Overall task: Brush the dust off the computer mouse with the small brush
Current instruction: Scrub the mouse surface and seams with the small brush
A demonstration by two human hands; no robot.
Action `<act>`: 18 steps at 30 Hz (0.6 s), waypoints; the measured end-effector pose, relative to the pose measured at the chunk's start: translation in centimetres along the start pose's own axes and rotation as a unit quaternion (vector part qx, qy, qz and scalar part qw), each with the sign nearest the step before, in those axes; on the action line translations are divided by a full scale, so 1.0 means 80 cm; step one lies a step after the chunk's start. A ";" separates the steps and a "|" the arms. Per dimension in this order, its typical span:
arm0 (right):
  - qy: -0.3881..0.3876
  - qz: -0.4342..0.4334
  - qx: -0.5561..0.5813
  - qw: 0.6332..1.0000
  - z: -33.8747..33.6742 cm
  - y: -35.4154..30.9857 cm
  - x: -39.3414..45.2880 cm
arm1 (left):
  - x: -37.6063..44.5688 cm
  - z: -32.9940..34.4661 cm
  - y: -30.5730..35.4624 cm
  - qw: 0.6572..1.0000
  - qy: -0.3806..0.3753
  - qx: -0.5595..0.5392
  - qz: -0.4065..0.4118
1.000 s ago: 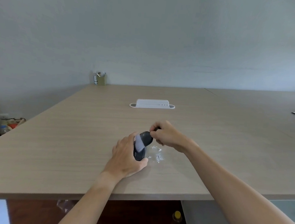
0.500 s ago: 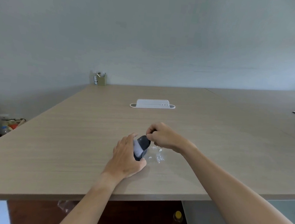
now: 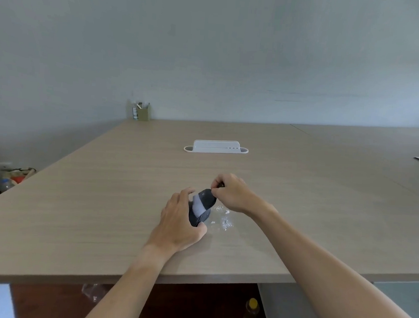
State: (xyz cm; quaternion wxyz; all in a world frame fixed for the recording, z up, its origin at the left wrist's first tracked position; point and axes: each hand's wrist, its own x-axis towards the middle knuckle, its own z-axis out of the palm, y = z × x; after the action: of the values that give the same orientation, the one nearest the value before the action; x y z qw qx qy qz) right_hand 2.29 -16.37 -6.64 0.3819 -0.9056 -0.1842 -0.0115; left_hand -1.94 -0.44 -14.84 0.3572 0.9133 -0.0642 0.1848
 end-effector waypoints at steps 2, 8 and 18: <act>0.044 0.004 -0.016 0.999 -0.002 0.007 0.002 | 0.000 0.000 0.000 1.000 -0.004 -0.001 -0.004; 0.009 0.005 0.047 0.999 -0.012 0.011 -0.009 | 0.001 0.000 -0.003 1.000 -0.006 0.002 0.000; 0.099 -0.004 0.014 0.995 -0.014 0.031 -0.007 | -0.001 -0.002 0.004 1.000 -0.015 0.025 -0.002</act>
State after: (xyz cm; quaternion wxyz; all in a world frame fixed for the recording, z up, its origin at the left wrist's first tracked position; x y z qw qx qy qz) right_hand 2.77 -18.95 -7.63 0.4112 -0.8937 -0.1492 -0.0994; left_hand -2.17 -0.59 -14.54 0.3331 0.9249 -0.0634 0.1718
